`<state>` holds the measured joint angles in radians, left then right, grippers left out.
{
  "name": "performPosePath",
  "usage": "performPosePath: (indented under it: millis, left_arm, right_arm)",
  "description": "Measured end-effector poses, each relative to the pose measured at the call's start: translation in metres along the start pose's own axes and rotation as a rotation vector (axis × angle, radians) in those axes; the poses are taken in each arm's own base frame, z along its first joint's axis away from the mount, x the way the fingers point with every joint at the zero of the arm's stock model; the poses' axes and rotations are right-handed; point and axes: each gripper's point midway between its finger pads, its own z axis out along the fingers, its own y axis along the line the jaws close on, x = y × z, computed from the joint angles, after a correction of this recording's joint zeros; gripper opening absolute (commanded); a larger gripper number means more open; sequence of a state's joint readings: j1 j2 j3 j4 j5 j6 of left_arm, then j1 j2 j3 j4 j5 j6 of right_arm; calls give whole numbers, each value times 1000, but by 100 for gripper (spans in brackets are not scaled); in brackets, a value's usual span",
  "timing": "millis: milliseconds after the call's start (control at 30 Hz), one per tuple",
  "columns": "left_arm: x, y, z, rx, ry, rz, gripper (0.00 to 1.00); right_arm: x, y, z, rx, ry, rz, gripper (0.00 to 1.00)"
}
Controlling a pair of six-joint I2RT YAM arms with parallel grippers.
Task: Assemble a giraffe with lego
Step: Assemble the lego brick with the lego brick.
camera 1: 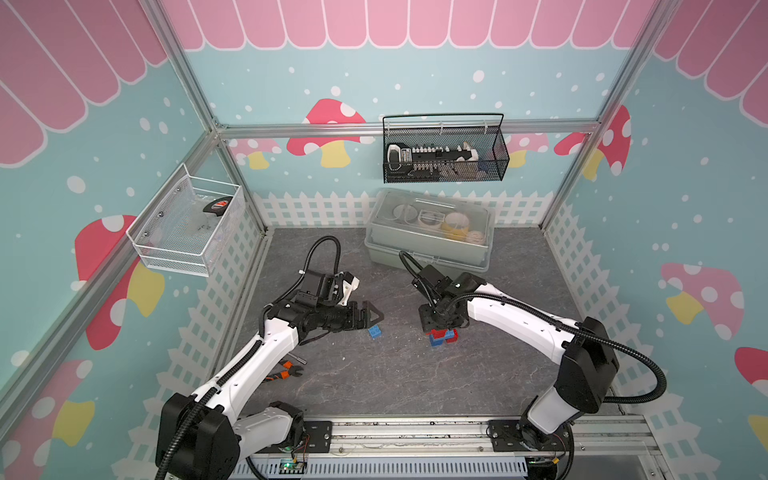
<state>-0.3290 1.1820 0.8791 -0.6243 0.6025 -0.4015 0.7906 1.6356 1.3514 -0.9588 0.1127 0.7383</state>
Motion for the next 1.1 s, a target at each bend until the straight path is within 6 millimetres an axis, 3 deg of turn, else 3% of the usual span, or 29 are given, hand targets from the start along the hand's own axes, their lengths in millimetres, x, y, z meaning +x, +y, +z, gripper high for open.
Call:
performPosePath:
  millis: [633,1100]
  left_arm:
    - [0,0,0,0,0,0,99]
    - [0,0,0,0,0,0,99]
  right_arm:
    - [-4,5,-6,-20,4,0,40]
    - [-3,5,2,-5,22,-9,39]
